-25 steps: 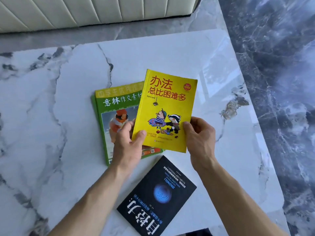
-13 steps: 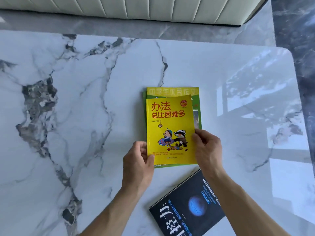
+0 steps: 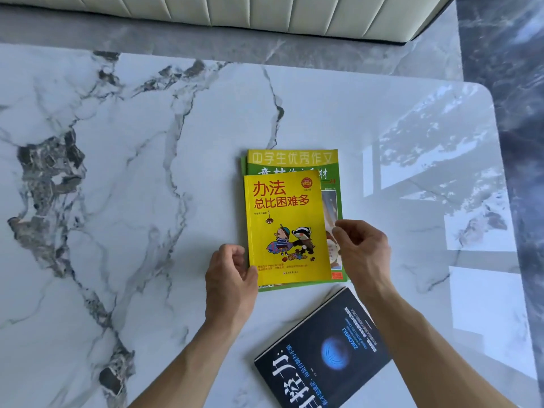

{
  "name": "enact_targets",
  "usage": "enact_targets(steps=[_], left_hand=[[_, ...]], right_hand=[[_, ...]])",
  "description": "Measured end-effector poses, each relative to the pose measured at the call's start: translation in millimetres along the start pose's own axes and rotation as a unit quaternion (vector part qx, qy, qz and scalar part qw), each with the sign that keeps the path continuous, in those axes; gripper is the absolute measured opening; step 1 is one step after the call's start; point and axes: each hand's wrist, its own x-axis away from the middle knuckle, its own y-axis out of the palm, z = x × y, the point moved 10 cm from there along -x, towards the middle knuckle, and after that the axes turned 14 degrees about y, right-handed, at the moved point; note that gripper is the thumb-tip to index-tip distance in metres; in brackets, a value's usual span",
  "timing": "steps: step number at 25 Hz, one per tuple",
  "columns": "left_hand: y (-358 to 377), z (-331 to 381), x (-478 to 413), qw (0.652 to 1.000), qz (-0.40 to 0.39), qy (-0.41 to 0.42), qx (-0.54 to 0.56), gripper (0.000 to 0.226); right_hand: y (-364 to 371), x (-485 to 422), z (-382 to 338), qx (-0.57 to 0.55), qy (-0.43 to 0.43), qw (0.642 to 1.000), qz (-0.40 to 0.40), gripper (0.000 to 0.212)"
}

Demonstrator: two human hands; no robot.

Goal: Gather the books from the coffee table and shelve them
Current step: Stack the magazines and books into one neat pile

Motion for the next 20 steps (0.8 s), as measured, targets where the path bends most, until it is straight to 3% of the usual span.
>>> enact_targets(steps=[6, 14, 20], left_hand=[[-12, 11, 19, 1.000, 0.007, 0.006, -0.008, 0.022], [5, -3, 129, 0.997, -0.008, -0.070, 0.035, 0.017], [23, -30, 206, 0.983, 0.012, -0.183, 0.027, 0.051]], right_hand=[[-37, 20, 17, -0.020, -0.009, 1.000, 0.013, 0.025], [-84, 51, 86, 0.067, 0.017, 0.998, -0.007, 0.010], [-83, 64, 121, 0.209, -0.045, 0.976, -0.047, 0.035]])
